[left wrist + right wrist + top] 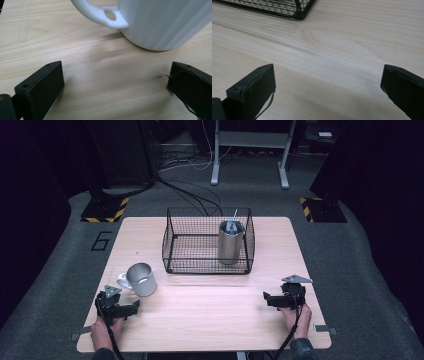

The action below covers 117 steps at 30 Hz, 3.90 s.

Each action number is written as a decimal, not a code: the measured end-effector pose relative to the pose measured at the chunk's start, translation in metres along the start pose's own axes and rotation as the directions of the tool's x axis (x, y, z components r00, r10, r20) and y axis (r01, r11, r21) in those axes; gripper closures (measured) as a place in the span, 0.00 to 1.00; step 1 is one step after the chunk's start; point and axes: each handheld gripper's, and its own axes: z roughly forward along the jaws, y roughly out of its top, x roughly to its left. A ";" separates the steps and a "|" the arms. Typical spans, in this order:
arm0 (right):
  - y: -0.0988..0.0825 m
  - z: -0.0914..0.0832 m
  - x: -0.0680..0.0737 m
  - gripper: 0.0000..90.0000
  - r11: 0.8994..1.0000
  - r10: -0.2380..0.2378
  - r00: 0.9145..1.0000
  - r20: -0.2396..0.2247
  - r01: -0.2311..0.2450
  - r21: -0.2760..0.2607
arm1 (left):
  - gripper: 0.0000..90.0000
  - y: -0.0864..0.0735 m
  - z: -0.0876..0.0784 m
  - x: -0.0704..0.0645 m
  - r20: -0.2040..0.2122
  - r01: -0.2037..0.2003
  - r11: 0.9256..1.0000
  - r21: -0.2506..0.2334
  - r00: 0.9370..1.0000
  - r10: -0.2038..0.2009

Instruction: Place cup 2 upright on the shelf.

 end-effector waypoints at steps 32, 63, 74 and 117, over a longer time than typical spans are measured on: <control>-0.016 0.017 -0.009 0.00 0.998 -0.046 0.997 0.063 0.044 0.034 | 0.00 0.025 -0.064 0.019 0.099 0.085 0.990 -0.114 0.992 -0.074; -0.016 0.017 -0.010 0.00 0.998 -0.055 0.997 0.062 0.053 0.036 | 0.00 0.108 -0.013 -0.028 0.099 -0.108 0.989 -0.106 0.988 0.118; -0.016 0.017 -0.010 0.00 0.998 -0.055 0.997 0.062 0.053 0.036 | 0.06 0.100 -0.005 -0.032 0.089 -0.130 0.986 -0.107 0.986 0.140; -0.015 0.018 -0.009 0.00 0.998 -0.050 0.997 0.063 0.048 0.032 | 0.07 0.145 -0.091 -0.066 0.164 -0.280 0.938 -0.205 0.935 0.315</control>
